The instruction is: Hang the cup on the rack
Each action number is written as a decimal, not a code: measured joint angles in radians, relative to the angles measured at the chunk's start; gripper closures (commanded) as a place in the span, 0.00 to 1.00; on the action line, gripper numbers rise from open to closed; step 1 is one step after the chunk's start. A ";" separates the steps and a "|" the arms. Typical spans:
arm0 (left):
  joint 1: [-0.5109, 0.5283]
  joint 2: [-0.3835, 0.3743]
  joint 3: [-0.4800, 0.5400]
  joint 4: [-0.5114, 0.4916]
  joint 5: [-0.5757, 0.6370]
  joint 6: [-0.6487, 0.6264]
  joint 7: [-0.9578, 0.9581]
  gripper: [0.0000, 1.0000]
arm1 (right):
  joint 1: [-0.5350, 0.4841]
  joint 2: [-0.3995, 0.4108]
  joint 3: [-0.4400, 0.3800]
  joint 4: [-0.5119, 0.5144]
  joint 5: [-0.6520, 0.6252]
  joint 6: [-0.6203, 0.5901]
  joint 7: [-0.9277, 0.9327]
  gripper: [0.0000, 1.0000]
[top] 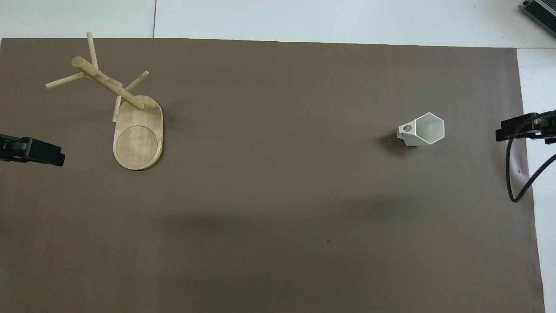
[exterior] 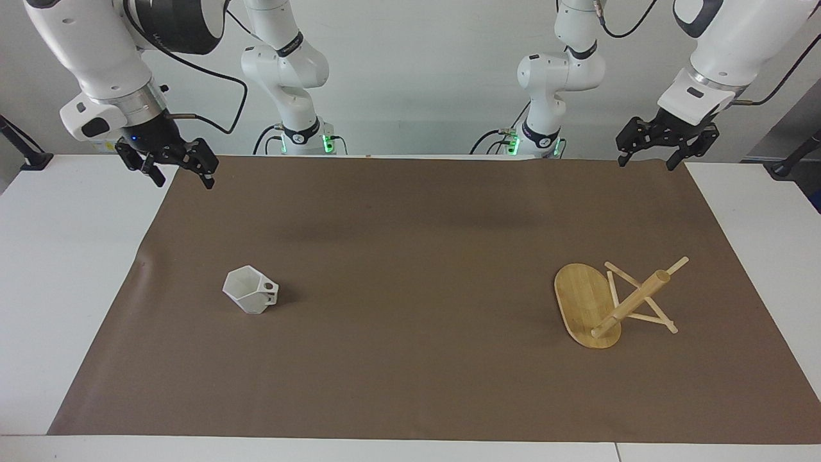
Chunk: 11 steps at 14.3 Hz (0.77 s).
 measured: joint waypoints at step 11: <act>0.000 0.000 0.000 0.000 0.000 0.000 0.000 0.00 | 0.002 -0.003 0.004 -0.236 -0.023 0.327 0.000 0.00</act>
